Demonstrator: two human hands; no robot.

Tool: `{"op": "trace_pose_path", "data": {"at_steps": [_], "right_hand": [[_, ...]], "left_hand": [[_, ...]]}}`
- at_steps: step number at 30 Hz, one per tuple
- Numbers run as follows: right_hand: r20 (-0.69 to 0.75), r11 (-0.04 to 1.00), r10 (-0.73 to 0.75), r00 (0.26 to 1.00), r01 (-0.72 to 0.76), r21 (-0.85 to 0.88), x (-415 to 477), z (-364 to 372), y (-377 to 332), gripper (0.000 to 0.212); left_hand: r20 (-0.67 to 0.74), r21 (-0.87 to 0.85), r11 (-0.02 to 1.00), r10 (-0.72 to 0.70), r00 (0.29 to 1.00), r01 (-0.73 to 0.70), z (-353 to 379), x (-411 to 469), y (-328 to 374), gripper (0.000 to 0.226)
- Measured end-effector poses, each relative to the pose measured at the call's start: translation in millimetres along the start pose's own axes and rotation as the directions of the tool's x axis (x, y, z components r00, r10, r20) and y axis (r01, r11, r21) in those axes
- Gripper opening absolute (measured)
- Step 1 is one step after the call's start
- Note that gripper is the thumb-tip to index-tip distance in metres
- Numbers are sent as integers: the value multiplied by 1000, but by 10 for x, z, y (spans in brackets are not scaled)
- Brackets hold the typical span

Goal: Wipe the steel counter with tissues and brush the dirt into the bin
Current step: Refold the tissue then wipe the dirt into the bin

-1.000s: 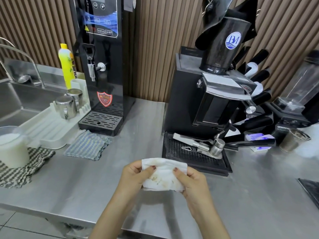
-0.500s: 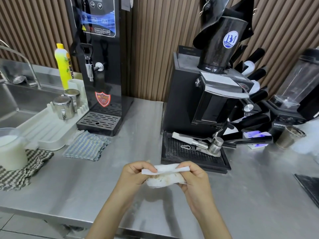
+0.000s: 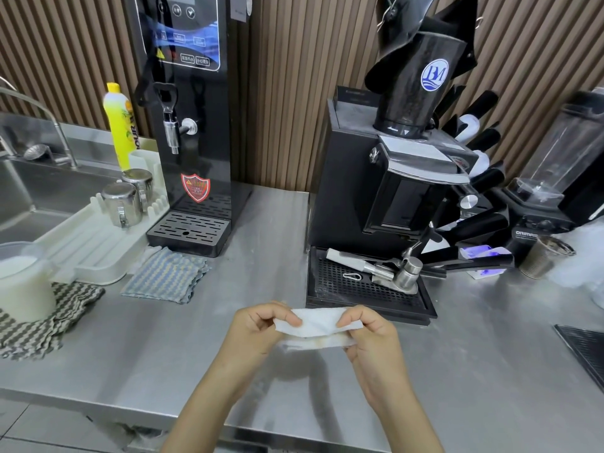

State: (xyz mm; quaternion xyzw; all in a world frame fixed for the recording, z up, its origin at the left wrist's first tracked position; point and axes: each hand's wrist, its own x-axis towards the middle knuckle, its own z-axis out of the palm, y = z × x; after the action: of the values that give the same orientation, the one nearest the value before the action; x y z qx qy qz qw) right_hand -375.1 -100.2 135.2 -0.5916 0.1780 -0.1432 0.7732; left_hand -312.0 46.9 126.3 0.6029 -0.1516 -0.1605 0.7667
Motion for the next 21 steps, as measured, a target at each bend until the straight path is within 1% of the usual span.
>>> {"op": "trace_pose_path", "data": {"at_steps": [4, 6, 7, 8, 9, 11, 13, 15, 17, 21], "right_hand": [[31, 1000, -7, 1000, 6, 22, 10, 12, 5, 50], [78, 999, -12, 997, 8, 51, 13, 13, -18, 35], [104, 997, -15, 994, 6, 78, 12, 14, -35, 27], [125, 994, -21, 992, 8, 108, 16, 13, -41, 24], [139, 993, -30, 990, 13, 122, 13, 23, -54, 20], [120, 998, -43, 992, 38, 47, 25, 45, -32, 13], [65, 994, -63, 996, 68, -87, 49, 77, 12, 24], [27, 987, -62, 998, 65, -150, 69, 113, 42, 27], [20, 987, -49, 999, 52, -152, 87, 149, 57, 28], [-6, 990, -51, 999, 50, -129, 151, 257, 94, 33]], "left_hand": [[-19, 47, 999, 20, 1000, -19, -59, -1, -11, 41], [-25, 12, 1000, 13, 1000, -12, -94, -10, -13, 36], [-12, -20, 1000, 6, 1000, -6, -107, -19, 0, 27], [-1, -48, 999, -1, 1000, 1, -114, -31, 26, 15], [-4, -54, 999, 0, 1000, 0, -118, -36, 41, 11], [-53, -1, 1000, 14, 998, -14, -110, -28, 50, 13], [-106, 82, 997, 15, 994, -6, -102, -19, 41, 29], [-130, 133, 991, 11, 991, 7, -121, -22, 34, 34], [-143, 144, 989, 0, 990, 20, -170, -21, 7, 34], [-162, 81, 996, -19, 987, 32, -280, 12, -4, 30]]}}
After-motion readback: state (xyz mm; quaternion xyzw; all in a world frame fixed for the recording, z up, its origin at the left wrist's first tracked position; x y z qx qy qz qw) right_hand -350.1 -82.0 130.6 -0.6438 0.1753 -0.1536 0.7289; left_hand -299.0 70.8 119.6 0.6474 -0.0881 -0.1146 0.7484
